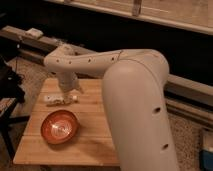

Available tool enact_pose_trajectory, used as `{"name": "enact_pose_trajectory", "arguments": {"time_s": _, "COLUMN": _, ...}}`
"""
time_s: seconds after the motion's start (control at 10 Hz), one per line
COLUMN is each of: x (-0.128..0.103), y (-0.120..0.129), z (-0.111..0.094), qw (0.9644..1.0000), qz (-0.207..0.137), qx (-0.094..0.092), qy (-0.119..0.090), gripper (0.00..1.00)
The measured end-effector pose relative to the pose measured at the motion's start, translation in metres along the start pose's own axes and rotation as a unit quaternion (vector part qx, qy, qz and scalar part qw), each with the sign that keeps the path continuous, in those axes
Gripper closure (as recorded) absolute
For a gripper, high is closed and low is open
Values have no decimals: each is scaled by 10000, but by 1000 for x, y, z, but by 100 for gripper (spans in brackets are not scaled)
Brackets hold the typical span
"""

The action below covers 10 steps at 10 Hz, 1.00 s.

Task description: Place the bottle in the ceramic bowl

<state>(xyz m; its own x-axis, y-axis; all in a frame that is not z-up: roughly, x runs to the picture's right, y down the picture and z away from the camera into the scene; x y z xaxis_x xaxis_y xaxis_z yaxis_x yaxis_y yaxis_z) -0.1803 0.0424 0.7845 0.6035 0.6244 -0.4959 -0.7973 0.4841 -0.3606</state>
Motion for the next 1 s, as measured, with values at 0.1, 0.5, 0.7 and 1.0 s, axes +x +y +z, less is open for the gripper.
{"name": "enact_pose_trajectory", "arguments": {"time_s": 0.1, "x": -19, "y": 2, "z": 10, "qw": 9992, "qz": -384, "qx": 60, "qy": -1, "gripper": 35}}
{"name": "enact_pose_trajectory", "arguments": {"time_s": 0.5, "x": -59, "y": -11, "z": 28, "qw": 9955, "qz": -947, "qx": 66, "qy": 7, "gripper": 35}}
{"name": "enact_pose_trajectory", "arguments": {"time_s": 0.7, "x": -75, "y": -14, "z": 37, "qw": 9939, "qz": -1106, "qx": 22, "qy": 38, "gripper": 35}}
{"name": "enact_pose_trajectory", "arguments": {"time_s": 1.0, "x": -97, "y": -7, "z": 57, "qw": 9880, "qz": -1528, "qx": -58, "qy": 216, "gripper": 35}}
